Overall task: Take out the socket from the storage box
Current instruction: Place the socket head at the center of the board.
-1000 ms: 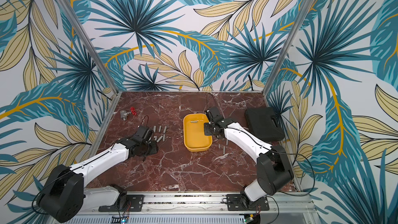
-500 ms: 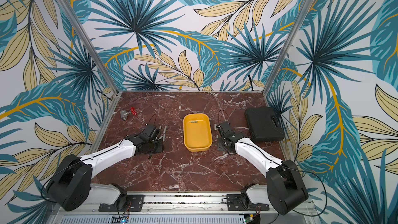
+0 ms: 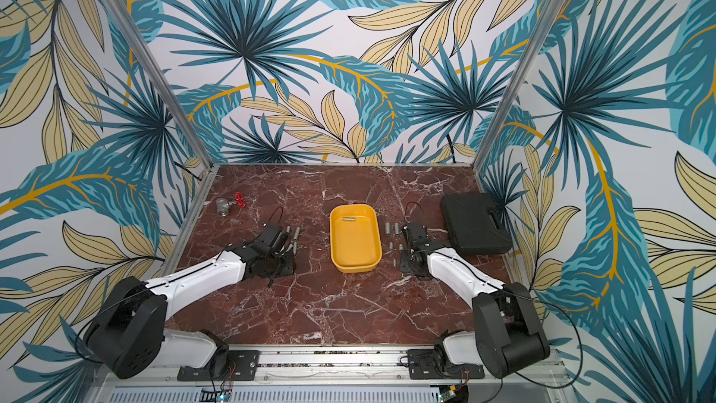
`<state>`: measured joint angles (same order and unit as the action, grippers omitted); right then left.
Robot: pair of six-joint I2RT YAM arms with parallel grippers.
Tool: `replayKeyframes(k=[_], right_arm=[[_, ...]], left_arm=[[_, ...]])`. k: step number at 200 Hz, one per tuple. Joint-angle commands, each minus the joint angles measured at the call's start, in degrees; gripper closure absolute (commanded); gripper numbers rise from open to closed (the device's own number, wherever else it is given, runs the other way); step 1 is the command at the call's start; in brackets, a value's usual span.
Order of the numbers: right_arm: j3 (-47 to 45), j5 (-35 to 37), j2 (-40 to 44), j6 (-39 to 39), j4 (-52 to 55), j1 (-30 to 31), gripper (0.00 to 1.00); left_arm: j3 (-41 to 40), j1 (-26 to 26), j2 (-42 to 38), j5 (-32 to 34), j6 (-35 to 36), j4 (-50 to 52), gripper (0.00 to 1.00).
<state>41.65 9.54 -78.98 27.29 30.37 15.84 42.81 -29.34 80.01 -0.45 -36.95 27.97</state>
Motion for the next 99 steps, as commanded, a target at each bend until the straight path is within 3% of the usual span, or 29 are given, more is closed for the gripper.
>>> replayKeyframes(k=[1, 99], right_arm=[[-1.1, -0.7, -0.4, 1.1, -1.0, -0.2, 0.82], [-2.0, -1.5, -1.8, 1.5, -2.3, -0.5, 0.82]], left_arm=[[2.9, -0.3, 0.1, 0.3, -0.2, -0.5, 0.59], [2.8, -0.5, -0.1, 0.3, 0.0, -0.5, 0.59]])
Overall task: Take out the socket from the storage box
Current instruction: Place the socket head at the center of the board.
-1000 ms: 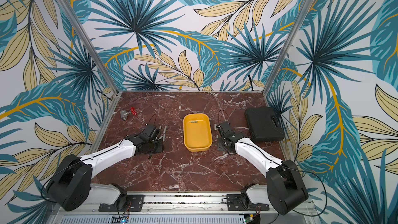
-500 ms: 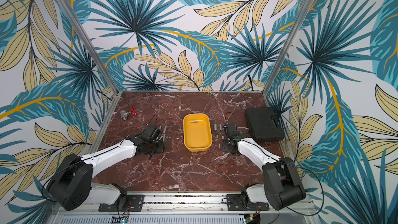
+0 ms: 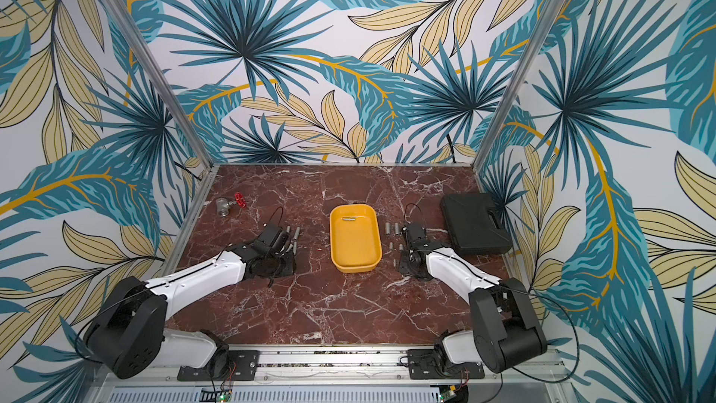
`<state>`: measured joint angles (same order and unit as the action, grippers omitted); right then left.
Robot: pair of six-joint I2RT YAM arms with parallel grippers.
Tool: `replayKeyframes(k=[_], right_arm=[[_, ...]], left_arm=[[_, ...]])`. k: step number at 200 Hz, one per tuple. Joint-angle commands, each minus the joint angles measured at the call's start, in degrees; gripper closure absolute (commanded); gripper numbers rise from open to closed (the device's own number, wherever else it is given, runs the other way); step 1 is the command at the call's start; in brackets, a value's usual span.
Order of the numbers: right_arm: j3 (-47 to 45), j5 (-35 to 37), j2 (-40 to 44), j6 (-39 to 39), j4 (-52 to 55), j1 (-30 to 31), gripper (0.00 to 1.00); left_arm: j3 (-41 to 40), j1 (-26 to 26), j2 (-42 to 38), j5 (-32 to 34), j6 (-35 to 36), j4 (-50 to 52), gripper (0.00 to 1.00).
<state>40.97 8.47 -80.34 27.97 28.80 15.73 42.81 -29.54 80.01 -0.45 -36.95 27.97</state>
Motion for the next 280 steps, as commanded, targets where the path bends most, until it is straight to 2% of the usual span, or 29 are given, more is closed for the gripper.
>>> replayKeyframes(k=[1, 21, 133, 188, 240, 257, 280], right_arm=[[-1.3, -0.5, -0.4, 0.9, -0.7, -0.4, 0.82], [-1.4, -0.6, -0.5, 0.9, -0.7, -0.4, 0.79], [-1.5, -0.9, -0.3, 0.7, -0.6, -0.4, 0.77], [-1.2, -0.9, 0.4, 0.5, 0.4, -0.4, 0.75], [1.2, 0.2, 6.7, 0.0, 4.8, -0.5, 0.74], [2.2, 0.2, 7.6, -0.1, 6.1, -0.4, 0.74], [3.1, 0.1, 8.8, -0.3, 7.1, -0.5, 0.74]], left_arm=[[2.8, -0.3, 0.0, 0.3, -0.1, -0.5, 0.59], [2.8, -0.3, -0.2, 0.4, -0.1, -0.5, 0.59], [3.3, -0.4, -0.2, 0.5, 0.1, -0.3, 0.58], [6.0, -0.4, 0.1, 1.3, 2.7, 1.9, 0.56], [15.2, -0.8, 4.0, 0.9, 8.0, 4.1, 0.56], [21.1, -1.0, 8.0, 2.3, 11.8, 7.4, 0.56], [29.8, -1.4, 13.0, 0.8, 16.7, 10.5, 0.56]])
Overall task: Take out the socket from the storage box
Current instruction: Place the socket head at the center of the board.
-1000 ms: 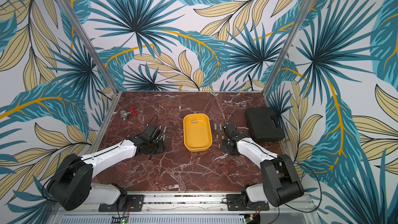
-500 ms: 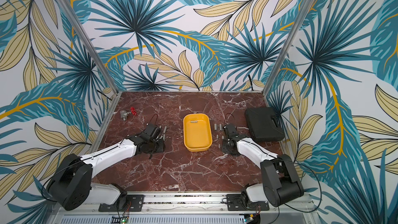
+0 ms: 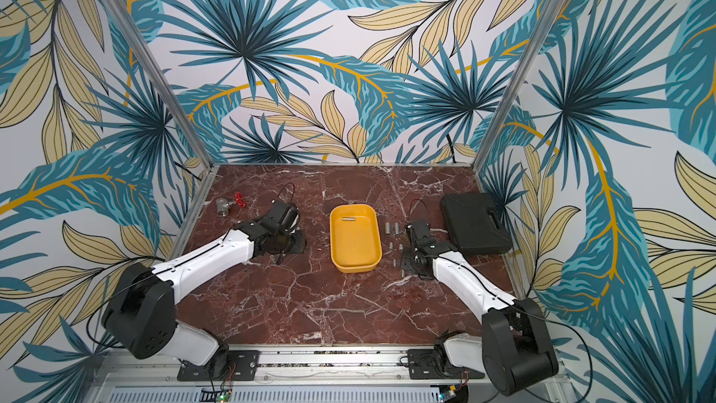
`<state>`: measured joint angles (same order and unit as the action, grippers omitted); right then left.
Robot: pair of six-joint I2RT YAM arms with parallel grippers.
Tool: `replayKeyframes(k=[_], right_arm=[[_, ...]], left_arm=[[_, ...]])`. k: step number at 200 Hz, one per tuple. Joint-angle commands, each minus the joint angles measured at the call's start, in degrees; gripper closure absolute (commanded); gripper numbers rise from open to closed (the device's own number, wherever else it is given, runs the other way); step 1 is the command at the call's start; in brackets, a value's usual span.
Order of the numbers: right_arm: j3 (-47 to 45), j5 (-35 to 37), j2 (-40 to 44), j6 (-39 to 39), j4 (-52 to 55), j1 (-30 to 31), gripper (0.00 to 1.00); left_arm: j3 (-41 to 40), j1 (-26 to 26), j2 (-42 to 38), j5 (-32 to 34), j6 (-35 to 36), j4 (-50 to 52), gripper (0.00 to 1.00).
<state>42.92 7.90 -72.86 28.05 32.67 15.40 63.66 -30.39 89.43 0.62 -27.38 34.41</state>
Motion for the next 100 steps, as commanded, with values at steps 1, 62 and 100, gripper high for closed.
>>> replayKeyframes(k=[1, 62, 100], right_arm=[[1.1, 0.6, 1.3, -0.4, 3.3, -0.1, 0.74], [1.3, 0.0, 3.2, 0.1, 3.9, -0.1, 0.74], [0.9, -0.1, 4.1, 0.3, 4.2, -0.1, 0.74]], left_arm=[[9.3, -0.7, 3.8, -0.3, 7.3, 4.2, 0.56], [34.1, -4.0, 20.4, -1.8, 21.3, 13.6, 0.58], [44.5, -6.3, 31.0, -2.0, 25.6, 17.4, 0.58]])
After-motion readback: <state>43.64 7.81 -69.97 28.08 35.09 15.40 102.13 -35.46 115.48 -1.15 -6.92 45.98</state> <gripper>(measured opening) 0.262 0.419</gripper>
